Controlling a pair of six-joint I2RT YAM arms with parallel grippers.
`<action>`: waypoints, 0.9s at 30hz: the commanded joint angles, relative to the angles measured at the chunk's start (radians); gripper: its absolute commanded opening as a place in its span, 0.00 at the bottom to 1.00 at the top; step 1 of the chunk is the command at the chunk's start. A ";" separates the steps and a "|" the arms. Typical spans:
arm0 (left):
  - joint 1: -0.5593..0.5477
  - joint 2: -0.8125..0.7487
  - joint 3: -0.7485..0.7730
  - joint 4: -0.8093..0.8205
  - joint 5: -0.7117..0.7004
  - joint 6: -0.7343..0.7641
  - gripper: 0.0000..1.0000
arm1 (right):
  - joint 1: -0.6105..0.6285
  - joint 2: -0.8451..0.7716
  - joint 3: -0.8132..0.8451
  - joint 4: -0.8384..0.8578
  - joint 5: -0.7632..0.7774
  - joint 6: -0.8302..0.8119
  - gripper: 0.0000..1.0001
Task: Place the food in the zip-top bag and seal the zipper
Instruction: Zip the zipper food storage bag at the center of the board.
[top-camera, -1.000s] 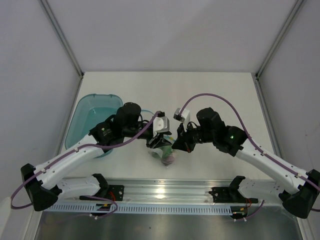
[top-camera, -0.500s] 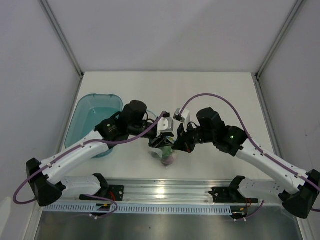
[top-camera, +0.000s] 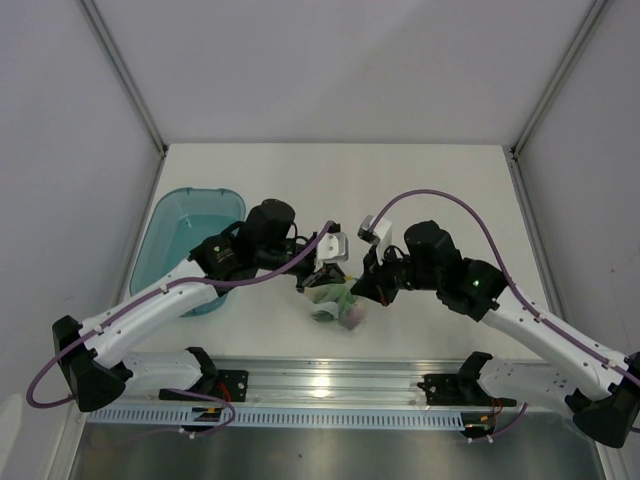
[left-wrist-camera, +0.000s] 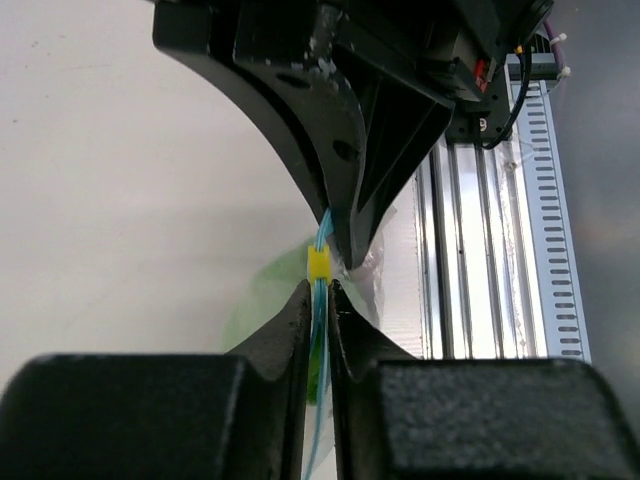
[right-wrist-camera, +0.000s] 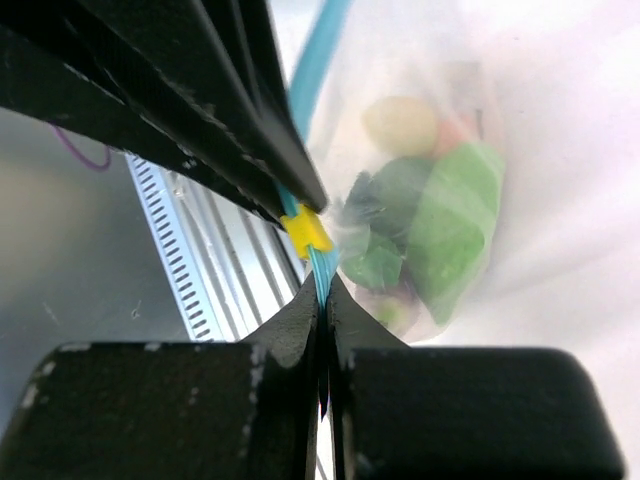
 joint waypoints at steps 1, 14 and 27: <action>-0.006 -0.002 0.043 -0.036 0.000 -0.001 0.11 | -0.003 -0.041 -0.013 0.079 0.082 0.020 0.00; -0.006 -0.028 0.037 0.028 0.026 -0.056 0.33 | -0.003 -0.013 -0.028 0.104 0.049 0.039 0.00; -0.006 0.018 0.066 0.054 0.028 -0.089 0.41 | -0.003 -0.007 -0.014 0.098 0.018 0.025 0.00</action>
